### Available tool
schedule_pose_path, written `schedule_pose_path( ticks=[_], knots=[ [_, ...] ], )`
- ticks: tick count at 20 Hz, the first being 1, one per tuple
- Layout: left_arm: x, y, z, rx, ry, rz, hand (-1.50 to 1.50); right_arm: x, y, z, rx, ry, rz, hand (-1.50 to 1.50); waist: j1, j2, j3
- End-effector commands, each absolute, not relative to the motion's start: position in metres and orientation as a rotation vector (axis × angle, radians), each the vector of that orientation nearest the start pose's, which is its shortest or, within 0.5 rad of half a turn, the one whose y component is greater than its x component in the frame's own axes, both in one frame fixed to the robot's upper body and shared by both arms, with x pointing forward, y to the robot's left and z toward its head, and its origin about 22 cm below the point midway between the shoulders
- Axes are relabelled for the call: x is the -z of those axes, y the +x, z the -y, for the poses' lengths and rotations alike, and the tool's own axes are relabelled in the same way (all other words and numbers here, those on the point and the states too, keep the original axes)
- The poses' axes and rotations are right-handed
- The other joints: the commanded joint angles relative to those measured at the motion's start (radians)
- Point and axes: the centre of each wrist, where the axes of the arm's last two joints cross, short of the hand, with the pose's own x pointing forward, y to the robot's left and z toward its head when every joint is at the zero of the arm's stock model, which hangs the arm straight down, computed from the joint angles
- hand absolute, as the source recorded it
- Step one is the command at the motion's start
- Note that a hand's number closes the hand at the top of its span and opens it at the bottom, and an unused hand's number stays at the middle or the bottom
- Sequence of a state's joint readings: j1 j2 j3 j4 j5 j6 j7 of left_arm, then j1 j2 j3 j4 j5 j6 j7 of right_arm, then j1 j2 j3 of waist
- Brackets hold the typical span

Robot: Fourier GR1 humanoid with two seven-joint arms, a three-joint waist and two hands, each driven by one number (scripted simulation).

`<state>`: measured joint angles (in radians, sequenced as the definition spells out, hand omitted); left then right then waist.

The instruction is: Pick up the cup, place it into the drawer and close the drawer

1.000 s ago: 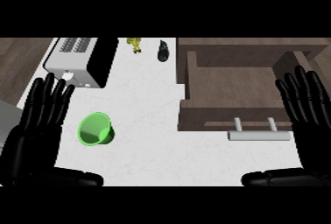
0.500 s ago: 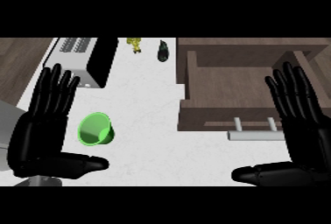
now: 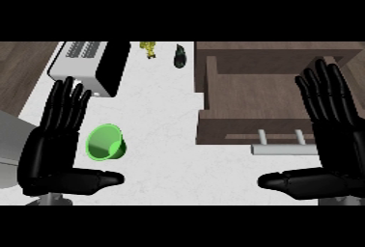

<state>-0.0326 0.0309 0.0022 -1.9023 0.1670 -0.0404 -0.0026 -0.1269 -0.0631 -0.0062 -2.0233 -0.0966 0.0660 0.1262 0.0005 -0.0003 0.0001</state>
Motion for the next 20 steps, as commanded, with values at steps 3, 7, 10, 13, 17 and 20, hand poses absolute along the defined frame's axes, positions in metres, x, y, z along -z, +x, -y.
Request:
schedule_pose_path(
  ticks=[3, 7, 10, 13, 17, 20],
  knots=[
    [-0.069, 0.230, -0.243, -0.072, -0.134, 1.886, -1.50, -0.139, 0.222, 0.230, -0.104, 0.127, 2.022, -1.50, 0.000, 0.000, 0.000],
    [-0.059, 0.235, -0.248, -0.069, -0.100, 1.843, -1.50, -0.130, 0.231, 0.224, -0.107, 0.125, 2.012, -1.50, 0.000, 0.000, 0.000],
    [-0.047, 0.242, -0.254, -0.067, -0.092, 1.829, -1.50, -0.143, 0.229, 0.239, -0.106, 0.138, 2.015, -1.50, -0.001, 0.000, 0.000],
    [-0.025, 0.238, -0.240, -0.105, -0.021, 1.817, -1.50, -0.133, 0.240, 0.238, -0.113, 0.117, 2.026, -1.50, -0.001, 0.001, 0.000],
    [-0.010, 0.243, -0.281, -0.106, -0.018, 1.787, -1.50, -0.126, 0.227, 0.239, -0.107, 0.133, 2.000, -1.50, -0.002, 0.000, 0.000],
    [0.015, 0.248, -0.290, -0.091, 0.011, 1.787, -1.50, -0.149, 0.242, 0.249, -0.116, 0.146, 2.018, -1.50, -0.002, 0.001, 0.000]
  ],
)
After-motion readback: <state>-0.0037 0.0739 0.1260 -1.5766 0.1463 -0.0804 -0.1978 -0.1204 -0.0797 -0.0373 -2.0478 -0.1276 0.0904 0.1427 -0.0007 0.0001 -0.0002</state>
